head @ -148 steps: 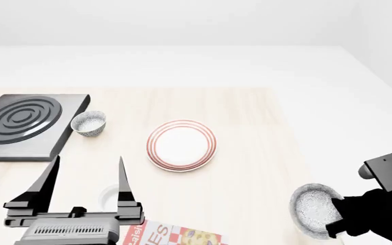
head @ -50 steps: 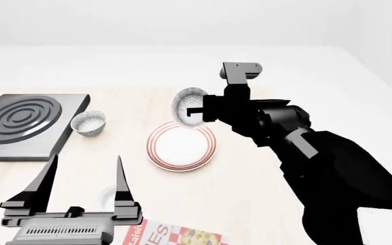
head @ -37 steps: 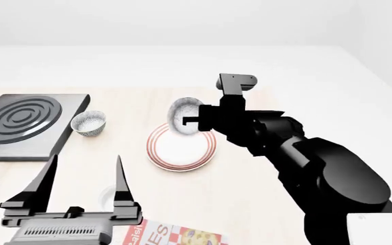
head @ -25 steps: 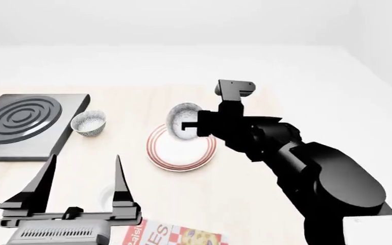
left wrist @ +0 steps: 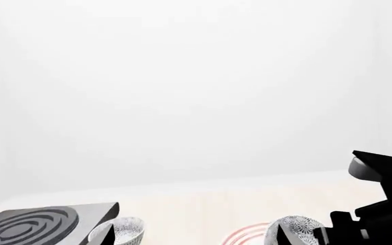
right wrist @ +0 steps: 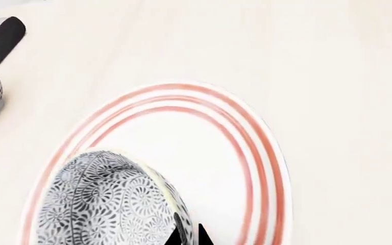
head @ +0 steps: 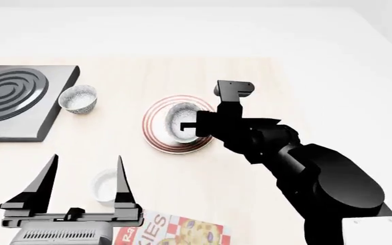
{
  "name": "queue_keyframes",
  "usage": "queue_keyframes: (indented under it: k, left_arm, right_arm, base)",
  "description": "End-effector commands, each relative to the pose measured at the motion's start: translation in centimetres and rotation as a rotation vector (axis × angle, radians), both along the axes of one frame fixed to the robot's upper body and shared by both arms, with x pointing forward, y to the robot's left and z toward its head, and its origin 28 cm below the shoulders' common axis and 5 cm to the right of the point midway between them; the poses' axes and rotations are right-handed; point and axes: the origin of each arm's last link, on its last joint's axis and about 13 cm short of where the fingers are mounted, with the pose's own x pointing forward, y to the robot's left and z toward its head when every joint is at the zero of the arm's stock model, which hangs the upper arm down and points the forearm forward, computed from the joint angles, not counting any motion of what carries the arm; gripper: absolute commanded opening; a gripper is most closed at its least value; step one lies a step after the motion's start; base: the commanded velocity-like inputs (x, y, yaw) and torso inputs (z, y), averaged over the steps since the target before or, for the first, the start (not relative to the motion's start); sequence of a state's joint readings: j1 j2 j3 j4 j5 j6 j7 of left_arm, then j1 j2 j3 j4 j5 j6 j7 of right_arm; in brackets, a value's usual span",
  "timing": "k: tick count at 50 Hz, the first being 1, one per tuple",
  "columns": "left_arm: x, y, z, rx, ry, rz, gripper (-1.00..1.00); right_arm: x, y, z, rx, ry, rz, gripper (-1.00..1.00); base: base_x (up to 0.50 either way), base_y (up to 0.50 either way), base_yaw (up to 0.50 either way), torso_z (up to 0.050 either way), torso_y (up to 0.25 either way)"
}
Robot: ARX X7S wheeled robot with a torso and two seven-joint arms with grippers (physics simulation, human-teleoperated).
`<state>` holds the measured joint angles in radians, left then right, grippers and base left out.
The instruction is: Pick the akita bowl next to the cookies box and place it on the plate.
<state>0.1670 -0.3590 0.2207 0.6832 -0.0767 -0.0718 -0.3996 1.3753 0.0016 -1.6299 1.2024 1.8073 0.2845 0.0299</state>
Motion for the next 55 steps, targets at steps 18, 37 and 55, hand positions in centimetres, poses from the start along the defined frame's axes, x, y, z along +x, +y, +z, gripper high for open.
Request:
queue_keyframes:
  k: [18,37,55]
  left_arm:
    - [-0.2,0.0,0.1,-0.005,-0.008,-0.008,1.0]
    - [-0.1,0.0,0.1,-0.008,-0.014,-0.007,1.0]
    - [-0.1,0.0,0.1,-0.022,-0.022,-0.02,1.0]
  right_arm:
    - [0.3,0.3,0.8,0.045,-0.051,-0.002,1.0]
    - [2.5,0.1,8.1,0.103,-0.418,-0.127,1.0]
    - [-7.9,-6.7,10.6,-0.135,-0.863,-0.304,1.0]
  base:
    - [0.0,0.0,0.0,0.0,0.0]
    - [0.0,0.0,0.0,0.0,0.0]
    - [0.0,0.0,0.0,-0.004,0.085]
